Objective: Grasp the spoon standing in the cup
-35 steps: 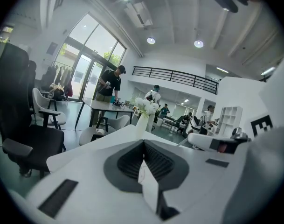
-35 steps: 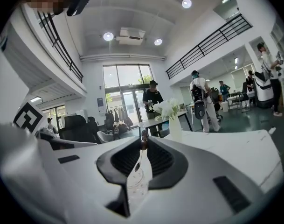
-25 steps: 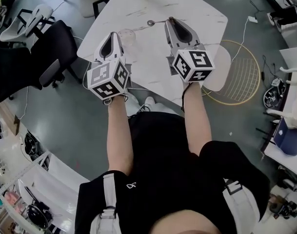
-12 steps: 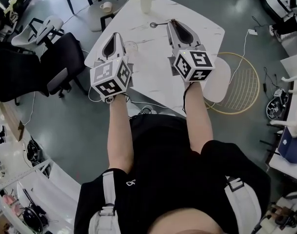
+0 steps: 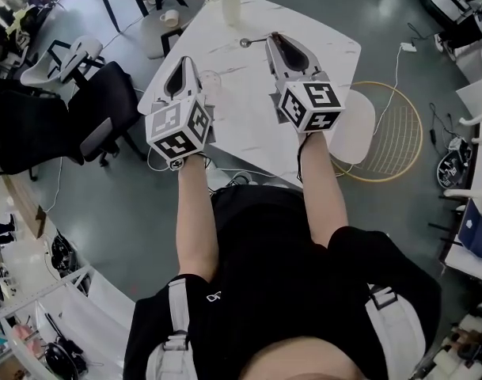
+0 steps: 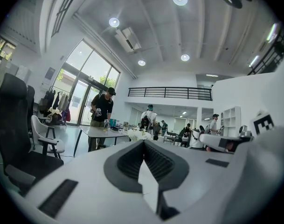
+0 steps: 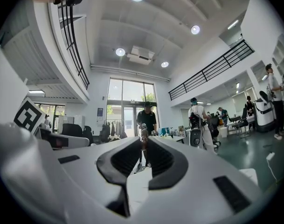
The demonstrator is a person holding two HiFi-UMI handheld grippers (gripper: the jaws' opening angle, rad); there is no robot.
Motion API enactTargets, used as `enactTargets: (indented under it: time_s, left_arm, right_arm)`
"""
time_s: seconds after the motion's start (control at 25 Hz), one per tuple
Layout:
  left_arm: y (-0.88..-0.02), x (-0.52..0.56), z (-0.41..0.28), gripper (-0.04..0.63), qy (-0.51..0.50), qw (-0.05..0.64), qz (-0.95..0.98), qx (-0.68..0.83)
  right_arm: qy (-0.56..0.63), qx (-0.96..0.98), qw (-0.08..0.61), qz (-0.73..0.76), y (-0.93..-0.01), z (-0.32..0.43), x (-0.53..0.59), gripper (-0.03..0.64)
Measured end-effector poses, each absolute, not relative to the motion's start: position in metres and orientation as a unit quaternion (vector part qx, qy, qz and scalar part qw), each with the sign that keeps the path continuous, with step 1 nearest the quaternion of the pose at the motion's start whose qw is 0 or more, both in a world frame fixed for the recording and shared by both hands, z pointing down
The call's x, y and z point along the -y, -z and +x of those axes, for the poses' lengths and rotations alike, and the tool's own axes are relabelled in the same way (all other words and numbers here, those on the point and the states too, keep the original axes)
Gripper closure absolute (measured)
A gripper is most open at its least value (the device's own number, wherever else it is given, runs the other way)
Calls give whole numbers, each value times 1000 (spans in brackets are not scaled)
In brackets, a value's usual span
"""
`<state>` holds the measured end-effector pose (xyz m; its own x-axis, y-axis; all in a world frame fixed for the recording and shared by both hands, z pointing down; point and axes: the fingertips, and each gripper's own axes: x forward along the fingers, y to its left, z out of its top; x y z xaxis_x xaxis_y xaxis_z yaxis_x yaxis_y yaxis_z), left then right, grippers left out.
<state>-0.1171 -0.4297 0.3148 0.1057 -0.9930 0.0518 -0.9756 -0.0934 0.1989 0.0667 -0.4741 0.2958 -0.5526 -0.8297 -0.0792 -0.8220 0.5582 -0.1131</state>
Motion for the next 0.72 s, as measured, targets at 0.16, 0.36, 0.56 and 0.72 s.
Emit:
enactTargets:
  time_s: [0.16, 0.36, 0.56, 0.72]
  left_arm:
    - [-316, 429, -114, 580, 53, 96, 738, 665]
    - [-319, 429, -112, 580, 51, 98, 739, 664]
    - [-321, 432, -112, 580, 51, 100, 738, 665]
    - [-322, 434, -110, 580, 50, 101, 738, 665]
  right_arm:
    - [28, -880, 59, -471, -297, 71, 473, 566]
    - [25, -879, 56, -472, -298, 73, 472, 565]
    - [23, -880, 54, -471, -299, 72, 474, 566]
    - [22, -881, 53, -470, -300, 74, 475, 565]
